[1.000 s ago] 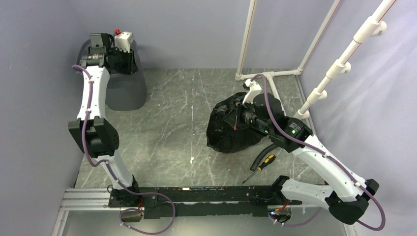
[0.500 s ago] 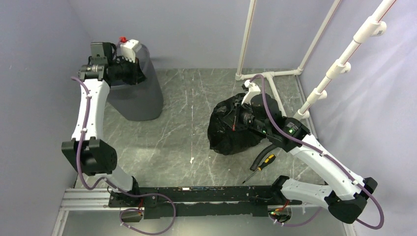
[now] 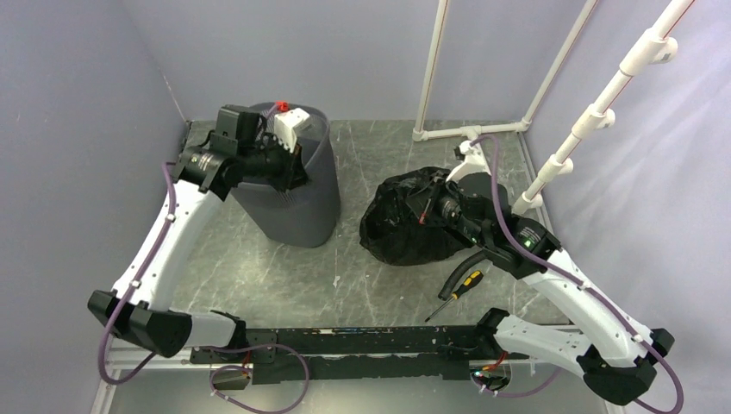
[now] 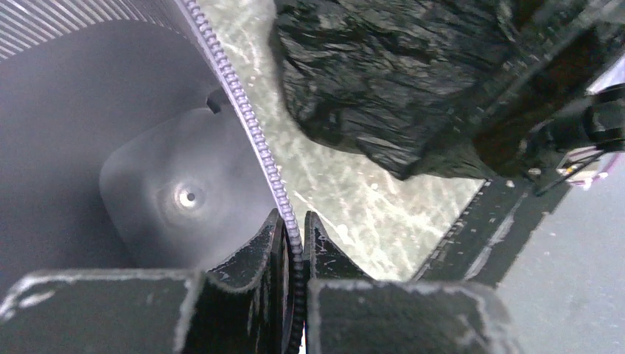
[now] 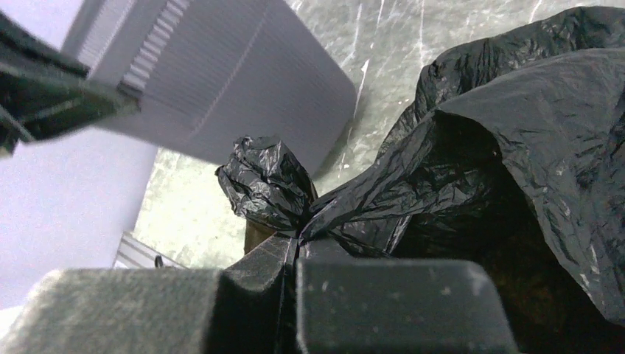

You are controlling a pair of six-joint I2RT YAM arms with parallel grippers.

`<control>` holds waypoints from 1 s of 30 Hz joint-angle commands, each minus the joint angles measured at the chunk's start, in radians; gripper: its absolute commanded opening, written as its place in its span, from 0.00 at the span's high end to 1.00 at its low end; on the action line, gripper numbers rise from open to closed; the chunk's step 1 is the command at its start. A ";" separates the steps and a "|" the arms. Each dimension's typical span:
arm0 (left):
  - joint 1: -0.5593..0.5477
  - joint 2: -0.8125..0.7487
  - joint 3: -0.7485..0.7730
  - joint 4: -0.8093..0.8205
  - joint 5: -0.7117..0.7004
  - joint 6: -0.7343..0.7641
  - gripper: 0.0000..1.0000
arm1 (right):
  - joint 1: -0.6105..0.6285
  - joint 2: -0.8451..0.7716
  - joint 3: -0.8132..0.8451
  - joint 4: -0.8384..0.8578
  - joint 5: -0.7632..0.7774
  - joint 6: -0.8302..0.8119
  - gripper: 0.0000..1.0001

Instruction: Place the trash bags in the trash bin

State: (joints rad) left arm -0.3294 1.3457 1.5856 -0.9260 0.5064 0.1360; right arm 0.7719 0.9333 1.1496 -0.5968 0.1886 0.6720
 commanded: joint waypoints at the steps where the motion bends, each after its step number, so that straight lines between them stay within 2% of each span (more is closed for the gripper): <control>1: -0.092 -0.103 -0.068 0.010 -0.087 -0.234 0.98 | -0.003 -0.052 -0.019 0.047 0.112 0.078 1.00; 9: -0.213 -0.162 -0.158 0.016 -0.366 -0.495 0.97 | -0.003 -0.076 0.003 0.040 0.133 0.106 1.00; 16: -0.412 -0.109 -0.099 0.004 -0.625 -0.557 0.97 | -0.003 -0.108 0.008 0.017 0.167 0.161 1.00; 22: -0.500 -0.004 -0.031 -0.034 -0.721 -0.616 0.97 | -0.005 -0.132 -0.007 0.053 0.167 0.155 1.00; 25: -0.507 0.016 -0.018 -0.053 -0.758 -0.643 0.86 | -0.005 -0.106 0.025 0.005 0.206 0.128 1.00; 30: -0.508 -0.002 -0.040 -0.007 -0.724 -0.631 0.54 | -0.005 -0.080 0.043 0.014 0.261 0.034 1.00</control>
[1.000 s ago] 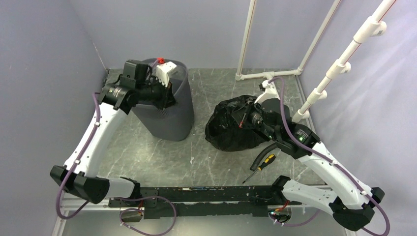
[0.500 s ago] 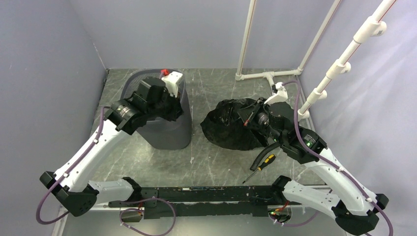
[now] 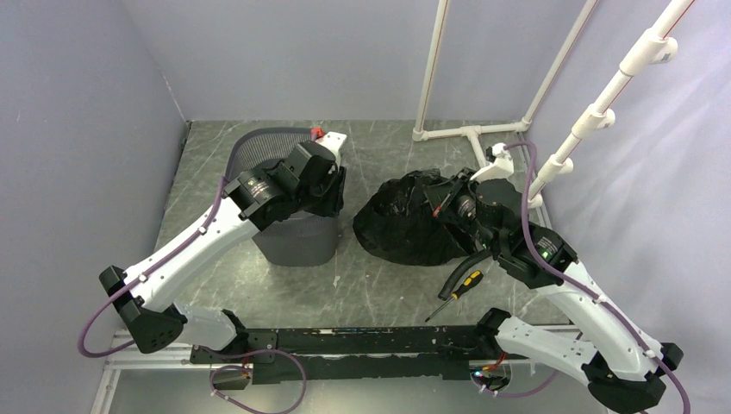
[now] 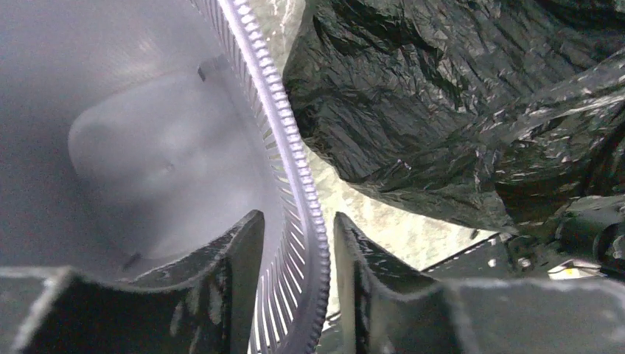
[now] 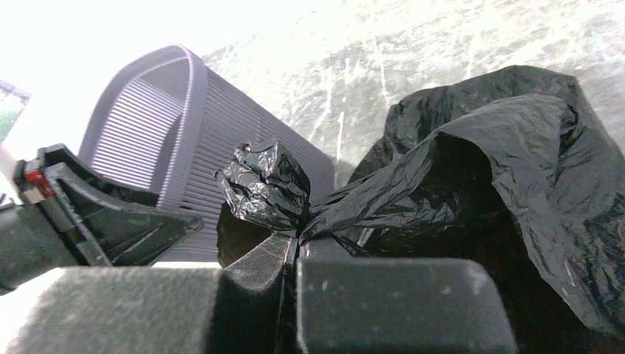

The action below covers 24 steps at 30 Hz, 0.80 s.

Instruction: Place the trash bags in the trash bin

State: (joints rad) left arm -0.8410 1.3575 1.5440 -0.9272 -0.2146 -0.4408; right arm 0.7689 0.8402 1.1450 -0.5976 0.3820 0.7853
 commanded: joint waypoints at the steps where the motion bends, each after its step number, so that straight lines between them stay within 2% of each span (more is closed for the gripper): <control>1: 0.004 -0.022 -0.007 0.016 0.023 -0.050 0.46 | -0.002 0.018 0.053 0.015 0.075 -0.096 1.00; 4: 0.004 -0.068 -0.070 0.131 0.134 -0.036 0.27 | -0.002 0.036 0.064 0.012 0.138 -0.133 1.00; 6: 0.004 -0.104 -0.109 0.207 0.173 -0.027 0.18 | -0.003 0.057 0.078 -0.016 0.187 -0.147 1.00; 11: 0.004 -0.162 -0.137 0.310 0.263 0.053 0.13 | -0.022 0.100 0.109 -0.097 0.270 -0.129 1.00; 15: 0.003 -0.195 -0.169 0.397 0.382 0.128 0.10 | -0.071 0.100 0.095 -0.120 0.262 -0.094 1.00; 18: 0.004 -0.202 -0.177 0.445 0.499 0.173 0.10 | -0.123 0.104 0.085 -0.127 0.201 -0.076 1.00; 21: 0.004 -0.191 -0.194 0.470 0.594 0.214 0.09 | -0.182 0.098 0.068 -0.094 0.076 -0.084 1.00; 24: 0.000 -0.155 -0.197 0.450 0.617 0.255 0.10 | -0.309 0.102 0.069 -0.014 -0.236 -0.131 1.00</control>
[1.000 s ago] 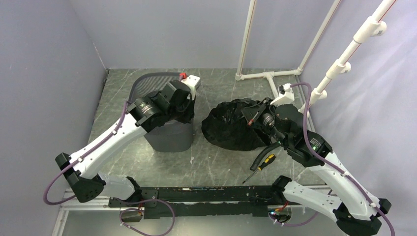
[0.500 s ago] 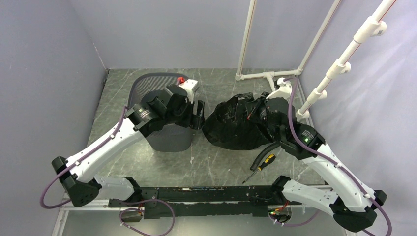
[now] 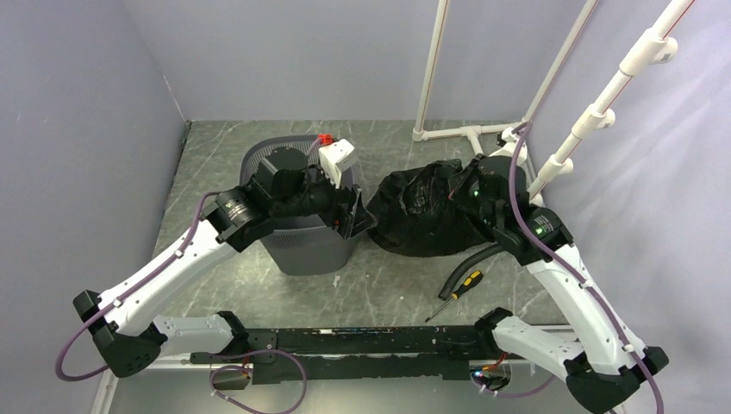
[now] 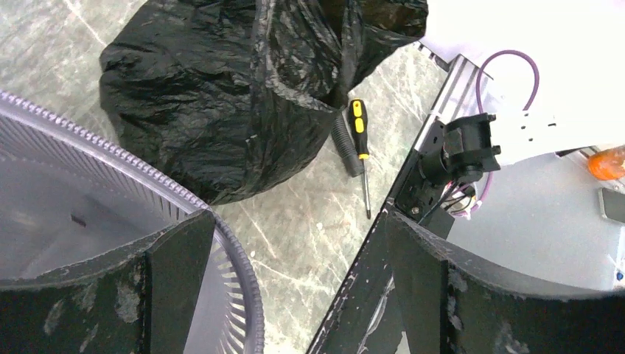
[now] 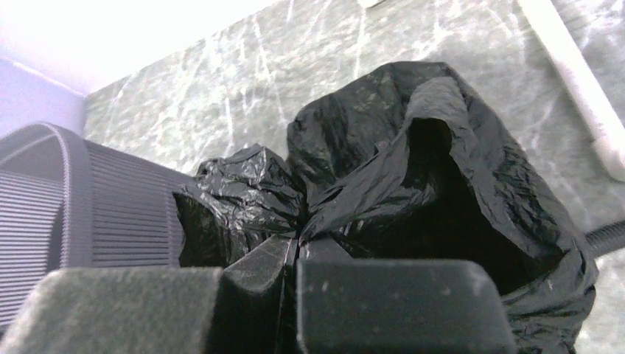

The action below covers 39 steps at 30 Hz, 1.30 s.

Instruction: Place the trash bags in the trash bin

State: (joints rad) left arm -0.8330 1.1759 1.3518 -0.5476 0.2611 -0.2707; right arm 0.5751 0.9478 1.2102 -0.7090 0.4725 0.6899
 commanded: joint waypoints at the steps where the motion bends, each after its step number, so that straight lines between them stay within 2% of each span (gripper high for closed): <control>1: -0.014 0.036 -0.001 0.061 0.117 0.092 0.10 | -0.174 0.006 0.020 0.102 -0.408 -0.044 1.00; 3: -0.017 0.038 -0.012 0.066 0.041 0.099 0.10 | -0.236 0.036 0.061 0.091 -0.514 -0.070 1.00; 7: -0.018 0.051 -0.004 0.014 -0.123 0.121 0.10 | -0.264 0.065 0.088 0.084 -0.620 -0.106 1.00; 12: -0.017 0.168 0.098 -0.235 -0.256 0.157 0.19 | -0.264 0.029 -0.010 0.167 -0.687 -0.048 1.00; 15: -0.018 0.231 0.148 -0.355 -0.311 0.165 0.31 | -0.265 0.016 -0.026 0.177 -0.690 -0.031 1.00; 19: -0.018 0.237 0.147 -0.387 -0.323 0.199 0.57 | -0.265 0.016 -0.035 0.185 -0.696 -0.024 1.00; 24: -0.018 0.179 0.114 -0.349 -0.272 0.333 0.70 | -0.265 0.017 -0.050 0.192 -0.704 -0.014 1.00; 28: -0.018 0.145 0.118 -0.367 -0.270 0.426 0.73 | -0.265 0.009 -0.062 0.194 -0.700 -0.008 1.00; 31: -0.018 0.157 0.156 -0.425 -0.196 0.498 0.71 | -0.265 0.002 -0.071 0.198 -0.699 0.001 1.00; 36: -0.017 0.179 0.190 -0.457 -0.194 0.495 0.71 | -0.265 -0.004 -0.066 0.202 -0.707 0.006 1.00; 39: -0.017 0.162 0.184 -0.439 -0.197 0.477 0.67 | -0.265 -0.006 -0.054 0.193 -0.707 0.001 1.00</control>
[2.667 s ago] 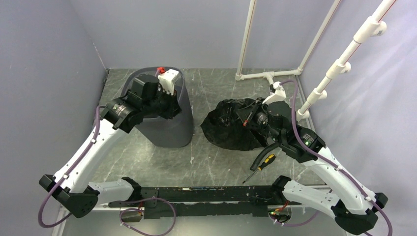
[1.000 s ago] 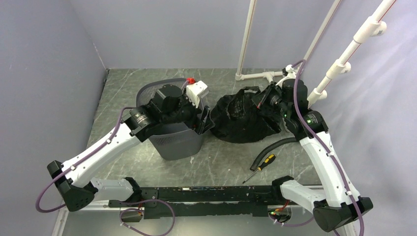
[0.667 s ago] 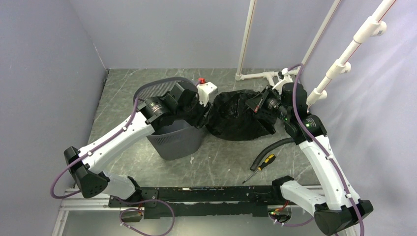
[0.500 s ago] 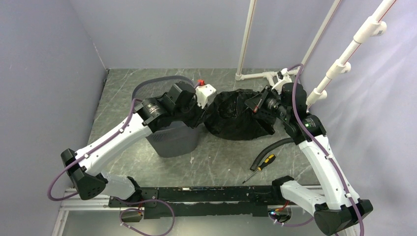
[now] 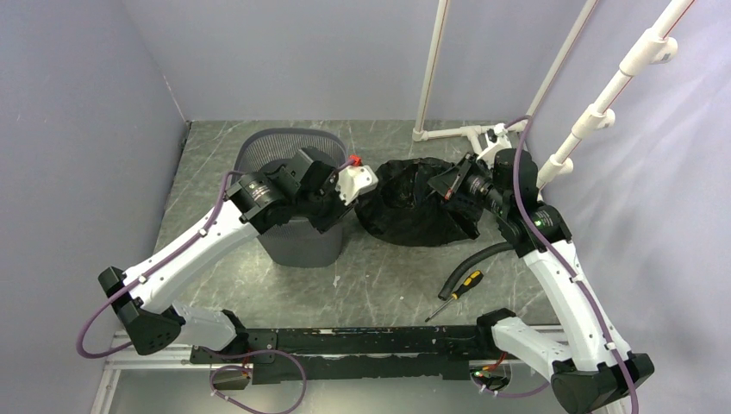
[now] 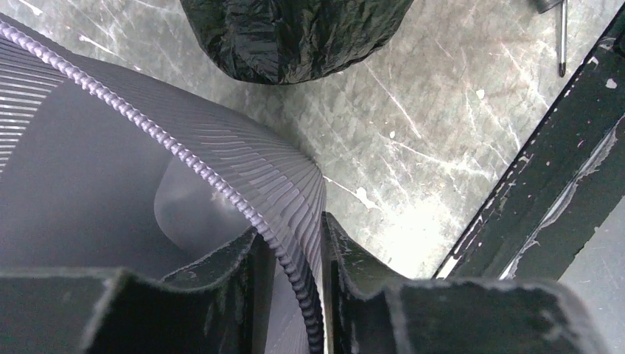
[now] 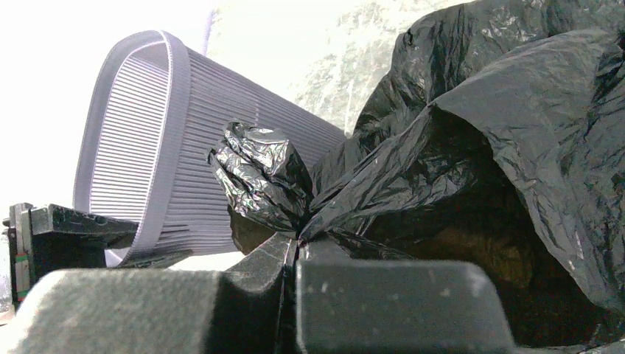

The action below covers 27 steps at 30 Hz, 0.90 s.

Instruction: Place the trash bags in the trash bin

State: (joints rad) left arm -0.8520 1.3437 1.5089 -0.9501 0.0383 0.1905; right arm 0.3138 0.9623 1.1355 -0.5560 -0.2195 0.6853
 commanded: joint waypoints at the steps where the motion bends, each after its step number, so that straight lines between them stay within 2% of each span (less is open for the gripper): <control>1: 0.001 -0.016 0.021 -0.025 0.014 0.005 0.61 | -0.004 -0.021 0.024 0.038 -0.015 0.005 1.00; 3: 0.002 -0.038 0.010 0.006 -0.029 -0.017 0.37 | -0.004 -0.025 0.023 0.040 -0.018 0.009 1.00; 4: 0.001 -0.049 0.006 0.019 -0.036 -0.024 0.29 | -0.004 -0.028 0.021 0.042 -0.019 0.010 1.00; 6: 0.002 -0.067 0.000 0.042 -0.101 -0.042 0.18 | -0.004 -0.030 0.014 0.047 -0.023 0.015 0.99; 9: 0.001 -0.090 0.000 0.071 -0.151 -0.067 0.08 | -0.004 -0.031 0.010 0.051 -0.027 0.019 0.99; 15: 0.002 -0.129 0.006 0.132 -0.253 -0.159 0.07 | -0.004 -0.032 0.014 0.052 -0.023 0.025 1.00; 18: 0.002 -0.159 0.003 0.183 -0.158 -0.183 0.07 | -0.004 -0.099 0.011 0.041 0.090 0.072 1.00; 22: 0.002 -0.198 -0.041 0.285 -0.019 -0.216 0.07 | -0.004 -0.250 -0.073 0.157 0.197 0.091 0.99; 27: 0.001 -0.168 -0.013 0.318 0.178 -0.203 0.09 | -0.004 -0.230 0.030 -0.019 0.354 0.077 1.00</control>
State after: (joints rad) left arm -0.8513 1.1618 1.4761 -0.7280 0.0242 0.0048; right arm 0.3134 0.7082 1.0977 -0.5301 -0.0326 0.7528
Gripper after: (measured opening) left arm 0.914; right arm 0.010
